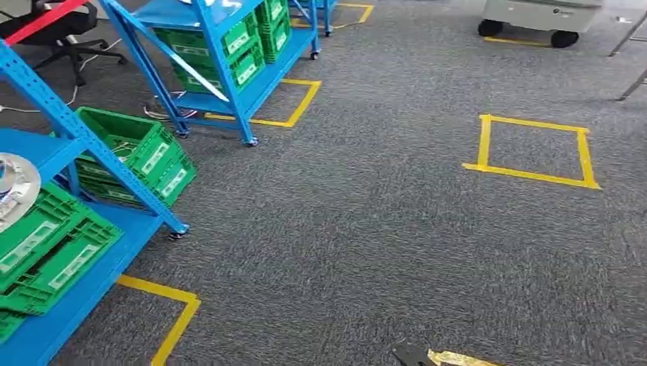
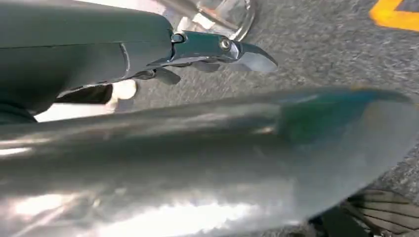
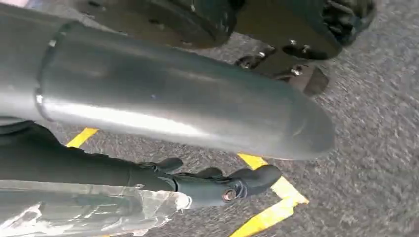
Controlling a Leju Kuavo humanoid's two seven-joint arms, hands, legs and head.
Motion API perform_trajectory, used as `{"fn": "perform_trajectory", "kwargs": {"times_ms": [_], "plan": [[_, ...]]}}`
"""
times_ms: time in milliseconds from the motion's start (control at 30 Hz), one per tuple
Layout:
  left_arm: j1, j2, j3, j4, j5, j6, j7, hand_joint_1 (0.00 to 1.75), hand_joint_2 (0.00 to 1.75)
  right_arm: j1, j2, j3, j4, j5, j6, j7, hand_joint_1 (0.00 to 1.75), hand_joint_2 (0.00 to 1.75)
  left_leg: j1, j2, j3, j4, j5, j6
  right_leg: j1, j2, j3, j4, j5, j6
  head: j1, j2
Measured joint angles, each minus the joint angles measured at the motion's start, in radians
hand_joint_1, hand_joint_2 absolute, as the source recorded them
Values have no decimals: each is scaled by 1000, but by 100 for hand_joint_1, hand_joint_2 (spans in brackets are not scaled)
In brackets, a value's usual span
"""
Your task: Take the parts from the cabinet and place them on the table.
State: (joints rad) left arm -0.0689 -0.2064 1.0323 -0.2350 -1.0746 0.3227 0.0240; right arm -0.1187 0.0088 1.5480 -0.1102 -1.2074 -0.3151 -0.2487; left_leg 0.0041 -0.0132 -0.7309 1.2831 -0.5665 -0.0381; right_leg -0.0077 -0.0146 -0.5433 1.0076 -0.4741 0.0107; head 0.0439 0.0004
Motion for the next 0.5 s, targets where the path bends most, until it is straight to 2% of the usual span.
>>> {"fn": "perform_trajectory", "kwargs": {"times_ms": [33,67,100,133,167,200,233,267,333,367,400,433,467,500], "plan": [[2,0,1,0,4,-2,3,0,0,0,2,0,0,3,0,-1,0,0,0,0,-12,28,-2,1,1,-12,-1,0,0,-1,1,0],[4,1,1,0,5,-3,5,0,0,-1,5,1,0,8,0,-3,0,0,0,1,2,11,19,2,2,-22,0,0,0,-1,0,0],[7,2,2,0,6,-3,6,0,0,-2,8,1,0,10,0,-6,0,0,-1,2,34,-47,54,5,3,-31,1,0,0,-1,0,0],[7,3,2,0,6,-4,6,0,0,-4,12,2,0,11,0,-8,0,0,-2,9,86,-140,97,10,4,-41,3,0,-1,-1,0,0],[6,3,3,0,6,-5,6,0,0,-5,15,2,0,13,0,-10,0,0,-6,42,144,-240,131,18,5,-50,6,0,-2,1,0,0],[3,3,3,0,6,-5,6,0,0,-5,15,4,0,15,0,-11,0,0,-15,89,172,-295,126,21,12,-58,6,2,-5,6,0,0],[-2,3,4,0,6,-5,6,0,0,-5,16,5,0,16,0,-12,0,0,-16,75,170,-299,129,30,15,-66,4,3,-7,12,0,0],[-1,3,6,0,6,-5,6,0,0,-5,16,6,0,17,1,-12,0,0,-17,67,167,-299,129,32,16,-74,6,0,-7,15,3,0],[5,3,8,0,6,-5,6,0,0,-6,17,8,0,17,1,-12,0,0,-18,47,162,-304,133,43,16,-93,14,-5,-6,24,1,0],[6,2,8,0,6,-6,6,0,0,-7,17,8,0,18,1,-12,0,0,-9,39,167,-309,139,51,12,-77,2,1,-15,33,2,0],[6,2,9,0,5,-8,6,0,0,-8,17,8,0,19,1,-13,0,0,-7,31,166,-309,140,55,12,-27,-9,40,-44,38,6,0],[4,2,10,0,4,-8,6,0,0,-6,17,8,0,19,1,-12,0,0,-7,22,165,-309,140,58,9,-2,-38,110,-84,41,10,0],[3,0,10,0,4,-8,6,0,0,-4,17,8,0,19,1,-12,0,0,-7,11,163,-309,141,60,8,9,-81,205,-127,43,10,0],[3,0,10,0,4,-8,6,0,0,-2,17,8,0,19,1,-11,0,0,-7,1,162,-308,141,61,8,12,-119,284,-156,44,10,0]]}}
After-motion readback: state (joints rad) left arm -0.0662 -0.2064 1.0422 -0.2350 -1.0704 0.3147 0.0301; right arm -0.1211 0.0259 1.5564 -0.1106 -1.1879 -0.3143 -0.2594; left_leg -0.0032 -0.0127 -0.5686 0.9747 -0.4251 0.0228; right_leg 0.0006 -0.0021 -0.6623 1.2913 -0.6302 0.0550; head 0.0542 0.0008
